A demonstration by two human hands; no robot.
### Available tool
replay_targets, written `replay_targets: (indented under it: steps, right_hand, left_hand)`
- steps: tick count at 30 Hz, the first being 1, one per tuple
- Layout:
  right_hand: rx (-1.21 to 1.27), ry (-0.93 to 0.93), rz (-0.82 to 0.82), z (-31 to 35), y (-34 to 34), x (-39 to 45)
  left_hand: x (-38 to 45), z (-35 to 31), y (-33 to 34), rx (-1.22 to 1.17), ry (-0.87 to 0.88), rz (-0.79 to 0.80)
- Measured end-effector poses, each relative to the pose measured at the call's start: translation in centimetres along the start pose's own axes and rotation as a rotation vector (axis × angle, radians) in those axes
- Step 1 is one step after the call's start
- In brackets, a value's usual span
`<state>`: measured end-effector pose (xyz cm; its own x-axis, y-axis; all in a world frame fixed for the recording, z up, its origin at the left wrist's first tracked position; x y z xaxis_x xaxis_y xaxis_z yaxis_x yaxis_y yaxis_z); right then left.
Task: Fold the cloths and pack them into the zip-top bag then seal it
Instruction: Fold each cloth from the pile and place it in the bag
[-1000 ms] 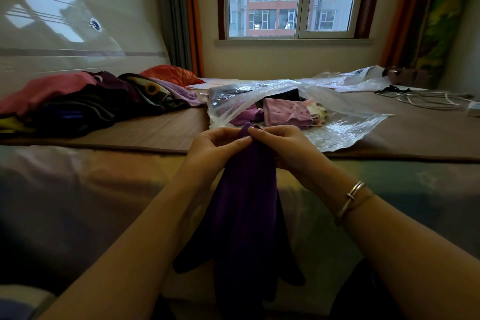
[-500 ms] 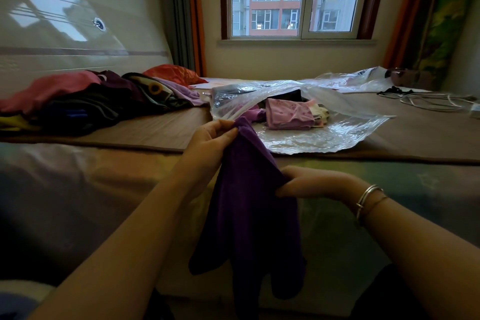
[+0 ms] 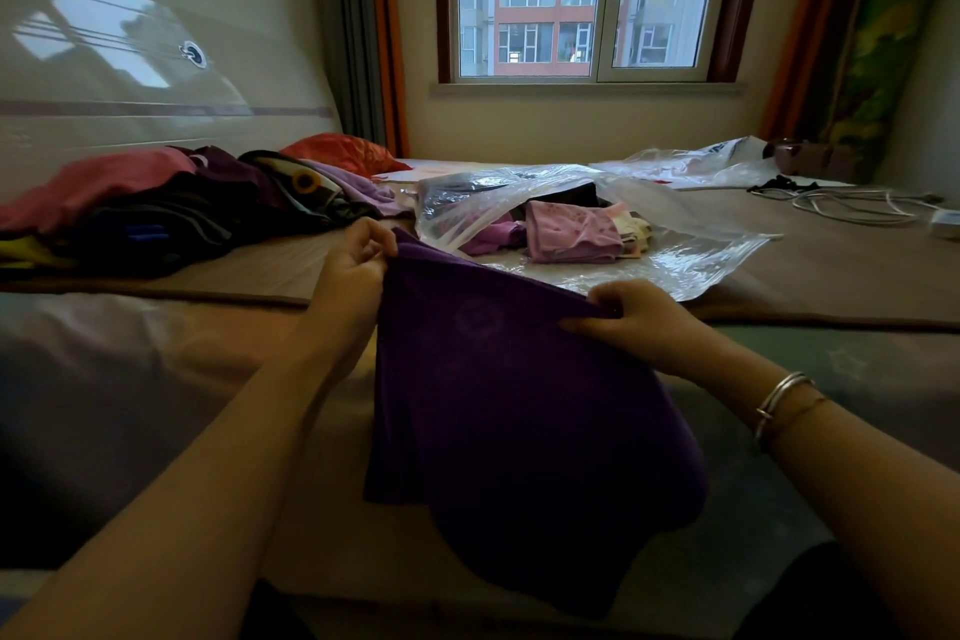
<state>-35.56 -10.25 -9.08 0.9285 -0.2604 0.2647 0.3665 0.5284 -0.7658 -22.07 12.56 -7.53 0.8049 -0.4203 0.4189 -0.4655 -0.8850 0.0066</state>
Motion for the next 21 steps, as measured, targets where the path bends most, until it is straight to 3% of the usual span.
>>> replay_targets:
  steps: [5,8,11,15,19,21]
  right_hand:
    - [0.034,0.029,-0.075,-0.2,-0.9,-0.4]
    - [0.184,0.076,0.025,0.5,-1.1,-1.0]
    - [0.120,0.167,0.189,1.0,-1.0,-1.4]
    - [0.184,0.300,0.366,1.0,-0.9,-1.9]
    - [0.496,0.310,0.318,0.7,-1.0,-1.6]
    - [0.500,0.275,0.234,0.7,-1.0,-1.0]
  left_hand:
    - [0.1,0.7,-0.1,0.124,-0.032,-0.065]
    - [0.3,0.9,0.3,0.061,-0.069,-0.033]
    - [0.6,1.3,0.7,0.084,-0.100,0.021]
    - [0.9,1.4,0.7,0.076,-0.095,-0.025]
    - [1.2,1.3,0.4,0.022,-0.108,-0.080]
    - [1.2,1.1,0.5,0.011,-0.075,-0.088]
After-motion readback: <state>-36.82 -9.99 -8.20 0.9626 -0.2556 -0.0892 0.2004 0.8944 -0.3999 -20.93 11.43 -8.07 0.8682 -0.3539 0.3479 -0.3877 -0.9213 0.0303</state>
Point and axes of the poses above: each hand's wrist, its own x-axis towards the middle knuckle, its own y-axis out of the palm, z = x × y, the point moved 2 cm from there along x, towards the middle knuckle, and after that the axes turned 3 degrees about z, right-handed, at the moved point
